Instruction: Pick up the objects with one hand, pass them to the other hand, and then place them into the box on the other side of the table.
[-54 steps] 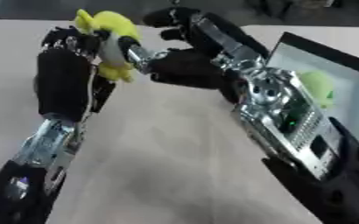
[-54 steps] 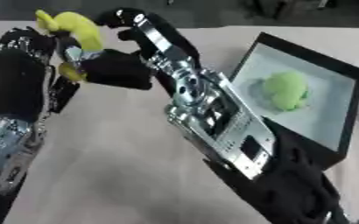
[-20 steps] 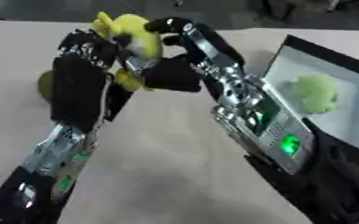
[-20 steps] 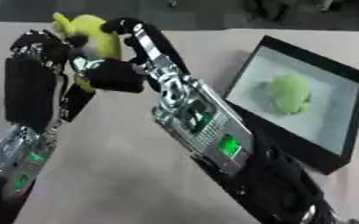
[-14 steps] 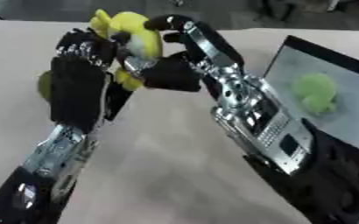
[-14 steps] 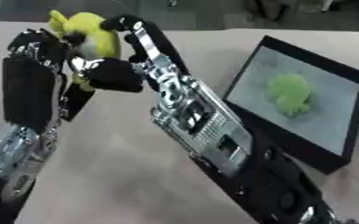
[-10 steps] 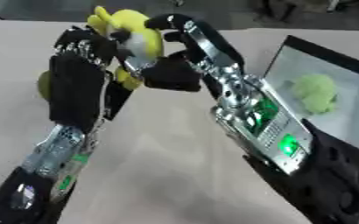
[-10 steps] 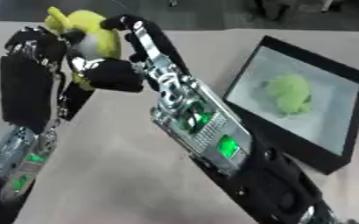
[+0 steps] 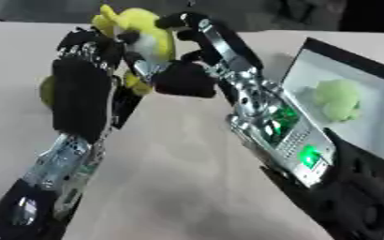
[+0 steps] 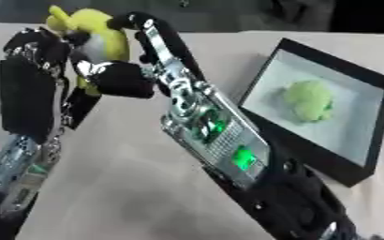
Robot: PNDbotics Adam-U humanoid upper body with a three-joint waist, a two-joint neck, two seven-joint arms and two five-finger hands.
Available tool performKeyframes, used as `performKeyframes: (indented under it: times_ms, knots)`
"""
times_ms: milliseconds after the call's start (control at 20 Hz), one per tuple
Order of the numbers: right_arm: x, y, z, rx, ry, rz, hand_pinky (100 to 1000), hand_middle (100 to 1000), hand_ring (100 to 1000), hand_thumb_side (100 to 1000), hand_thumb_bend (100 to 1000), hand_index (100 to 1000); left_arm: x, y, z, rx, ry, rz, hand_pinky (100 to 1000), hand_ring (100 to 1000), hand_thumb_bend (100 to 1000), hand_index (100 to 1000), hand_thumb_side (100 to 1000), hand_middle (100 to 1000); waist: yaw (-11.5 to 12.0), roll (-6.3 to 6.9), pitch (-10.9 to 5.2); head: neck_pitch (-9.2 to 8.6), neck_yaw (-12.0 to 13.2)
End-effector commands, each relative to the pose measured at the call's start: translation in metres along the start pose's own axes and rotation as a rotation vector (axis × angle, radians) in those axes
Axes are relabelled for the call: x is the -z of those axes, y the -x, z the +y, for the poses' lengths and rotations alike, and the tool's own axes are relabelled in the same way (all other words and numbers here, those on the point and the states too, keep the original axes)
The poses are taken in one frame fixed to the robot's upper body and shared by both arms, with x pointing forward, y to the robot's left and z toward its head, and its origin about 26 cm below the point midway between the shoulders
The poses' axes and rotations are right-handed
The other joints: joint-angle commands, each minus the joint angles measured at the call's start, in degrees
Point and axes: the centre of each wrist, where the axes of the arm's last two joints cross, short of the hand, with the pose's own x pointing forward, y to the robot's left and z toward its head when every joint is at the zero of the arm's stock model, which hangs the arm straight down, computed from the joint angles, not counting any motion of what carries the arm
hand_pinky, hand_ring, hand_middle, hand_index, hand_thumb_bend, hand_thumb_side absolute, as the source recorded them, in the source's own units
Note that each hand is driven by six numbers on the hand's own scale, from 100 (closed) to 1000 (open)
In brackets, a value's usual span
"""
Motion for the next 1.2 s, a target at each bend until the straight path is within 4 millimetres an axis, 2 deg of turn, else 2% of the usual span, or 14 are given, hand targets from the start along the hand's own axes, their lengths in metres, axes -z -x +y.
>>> performKeyframes:
  times_ms: [50,1200]
  knots:
    - [-0.0017,-0.0071,-0.0066,-0.057,0.180,0.093,792,878,921,219,461,868,0.0074,-0.0014,0.0041,-0.005,-0.030,0.007,490,410,100,411,100,100,-0.1,-0.66,-0.54,-0.78,0.1]
    - [0.0044,0.0025,-0.0025,-0.057,0.269,0.141,790,885,923,234,463,892,0.0104,-0.0052,0.0078,-0.018,-0.059,0.025,480,404,100,408,100,100,-0.3,-0.56,-0.44,-1.29,-0.1]
